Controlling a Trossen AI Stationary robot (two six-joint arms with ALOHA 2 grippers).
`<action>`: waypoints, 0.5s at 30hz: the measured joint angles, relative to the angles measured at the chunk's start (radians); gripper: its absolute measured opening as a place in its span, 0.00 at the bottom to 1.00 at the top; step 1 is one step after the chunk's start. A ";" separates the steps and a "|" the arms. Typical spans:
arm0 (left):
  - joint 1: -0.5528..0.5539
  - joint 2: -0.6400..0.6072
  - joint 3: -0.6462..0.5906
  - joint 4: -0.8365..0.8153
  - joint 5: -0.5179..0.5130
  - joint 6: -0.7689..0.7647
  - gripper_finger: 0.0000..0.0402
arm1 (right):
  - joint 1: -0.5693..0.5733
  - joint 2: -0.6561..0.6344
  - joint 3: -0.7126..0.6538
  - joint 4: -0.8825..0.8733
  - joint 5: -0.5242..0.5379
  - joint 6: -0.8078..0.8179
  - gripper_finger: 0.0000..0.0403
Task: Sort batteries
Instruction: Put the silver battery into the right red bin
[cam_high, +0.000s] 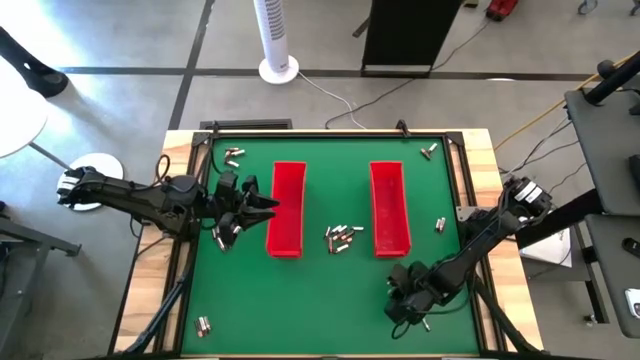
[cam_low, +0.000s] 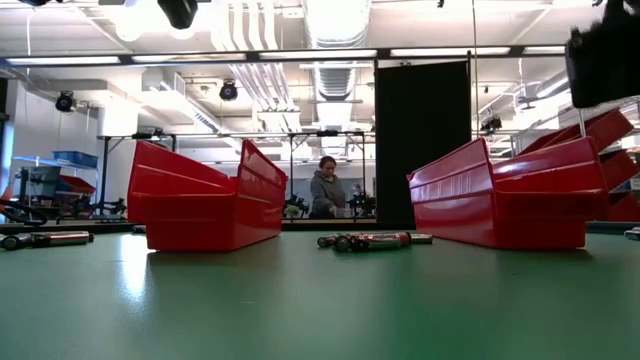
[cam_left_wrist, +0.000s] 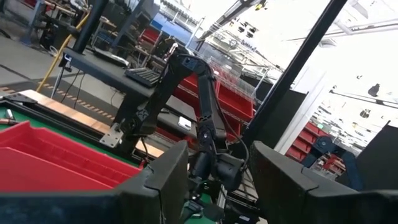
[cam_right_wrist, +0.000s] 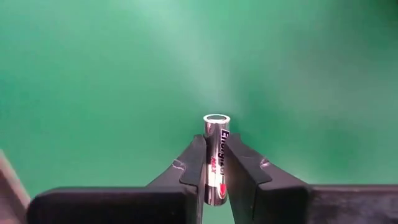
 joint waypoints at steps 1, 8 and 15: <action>0.000 0.002 0.000 0.000 0.000 -0.001 0.39 | 0.000 0.003 0.000 0.024 0.010 -0.004 0.09; 0.000 0.005 0.000 -0.002 0.004 -0.009 0.39 | -0.001 0.010 0.000 0.053 0.055 -0.023 0.05; 0.000 0.005 0.000 -0.001 0.004 -0.009 0.39 | -0.001 0.024 -0.007 0.043 0.088 -0.020 0.03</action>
